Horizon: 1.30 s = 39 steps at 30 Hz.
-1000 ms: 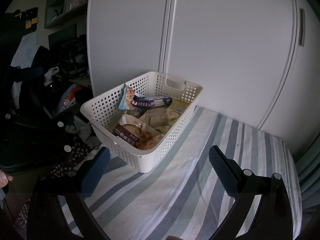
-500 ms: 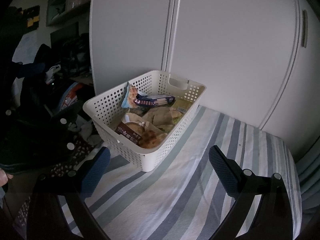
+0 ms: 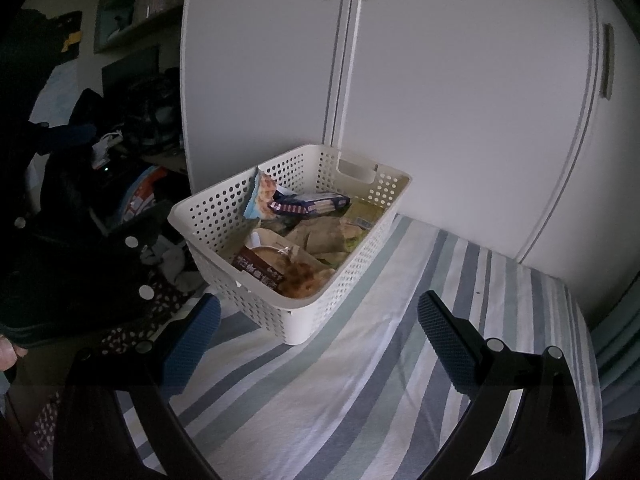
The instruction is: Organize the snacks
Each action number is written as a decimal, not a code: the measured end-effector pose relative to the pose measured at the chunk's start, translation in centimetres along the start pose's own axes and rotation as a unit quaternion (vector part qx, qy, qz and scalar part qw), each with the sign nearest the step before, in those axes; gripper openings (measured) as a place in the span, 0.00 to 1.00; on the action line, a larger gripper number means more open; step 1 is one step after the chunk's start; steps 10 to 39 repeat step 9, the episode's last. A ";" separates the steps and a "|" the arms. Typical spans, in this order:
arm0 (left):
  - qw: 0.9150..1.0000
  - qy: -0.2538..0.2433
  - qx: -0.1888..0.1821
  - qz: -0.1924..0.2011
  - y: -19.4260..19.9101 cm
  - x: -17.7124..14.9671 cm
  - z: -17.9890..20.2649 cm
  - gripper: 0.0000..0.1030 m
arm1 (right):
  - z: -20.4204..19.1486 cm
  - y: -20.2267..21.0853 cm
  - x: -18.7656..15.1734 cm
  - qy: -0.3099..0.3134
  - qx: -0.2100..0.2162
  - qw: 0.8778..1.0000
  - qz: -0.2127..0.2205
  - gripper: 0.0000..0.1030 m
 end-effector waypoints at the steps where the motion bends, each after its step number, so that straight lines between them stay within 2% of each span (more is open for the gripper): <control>1: 1.000 -0.001 -0.001 0.000 0.0 0.1 0.0 0.97 | 0.1 0.0 0.0 0.000 0.001 1.000 0.000 0.95; 39: 1.000 -0.004 -0.008 0.004 0.5 0.5 0.9 0.97 | 0.9 0.0 -0.6 -0.011 -0.006 1.000 -0.010 0.95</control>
Point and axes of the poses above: each gripper's, at about its wrist camera, not at the fingertips, and y roughly against the way its jaws point, z to its right, x to its top, the point moved 7 cm from there along -y, roughly the way its jaws point, and after that the axes turned 14 degrees about y, right-handed, at the moved point
